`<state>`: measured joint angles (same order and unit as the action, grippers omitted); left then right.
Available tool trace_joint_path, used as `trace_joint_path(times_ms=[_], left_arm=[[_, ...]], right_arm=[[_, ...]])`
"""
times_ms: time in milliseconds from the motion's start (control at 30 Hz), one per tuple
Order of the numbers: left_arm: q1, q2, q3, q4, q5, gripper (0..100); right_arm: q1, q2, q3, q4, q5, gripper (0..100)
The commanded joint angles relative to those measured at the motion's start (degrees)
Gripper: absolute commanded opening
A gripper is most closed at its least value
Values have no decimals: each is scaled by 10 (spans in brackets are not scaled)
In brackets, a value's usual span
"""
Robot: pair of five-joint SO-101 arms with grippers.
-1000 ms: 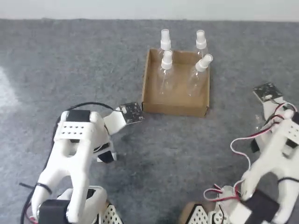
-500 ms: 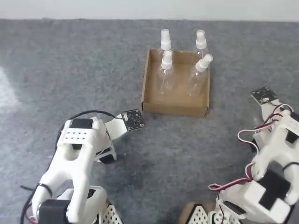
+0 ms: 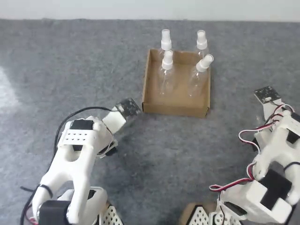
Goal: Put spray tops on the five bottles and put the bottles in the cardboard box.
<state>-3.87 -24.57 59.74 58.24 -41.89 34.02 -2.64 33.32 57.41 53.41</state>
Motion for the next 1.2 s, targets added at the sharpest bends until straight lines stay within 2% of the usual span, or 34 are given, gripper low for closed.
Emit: trace_joint_path(times_ms=[0, 167, 300, 500, 733, 867, 1033, 1167], left_arm=[[-3, 1, -61, 3, 84, 190], [-2, 1, -117, 91, 89, 236], [-3, 1, -118, 156, 2, 239], [-2, 1, -63, 149, -62, 235], [-3, 76, -48, 62, -49, 230], [-12, 129, -84, 43, -38, 138], [-11, 109, -148, 96, -4, 10], [-7, 64, -220, 157, 47, 9]], right_arm=[[7, -1, -3, 17, -9, 7], [7, -1, -3, 17, -9, 7], [7, -2, -3, 18, -8, 7], [7, -1, -2, 18, -6, 7], [7, 0, -1, 19, -9, 7], [7, 0, -1, 19, -9, 7], [7, 0, -1, 35, -9, 7], [7, -5, -1, 46, -10, 7]])
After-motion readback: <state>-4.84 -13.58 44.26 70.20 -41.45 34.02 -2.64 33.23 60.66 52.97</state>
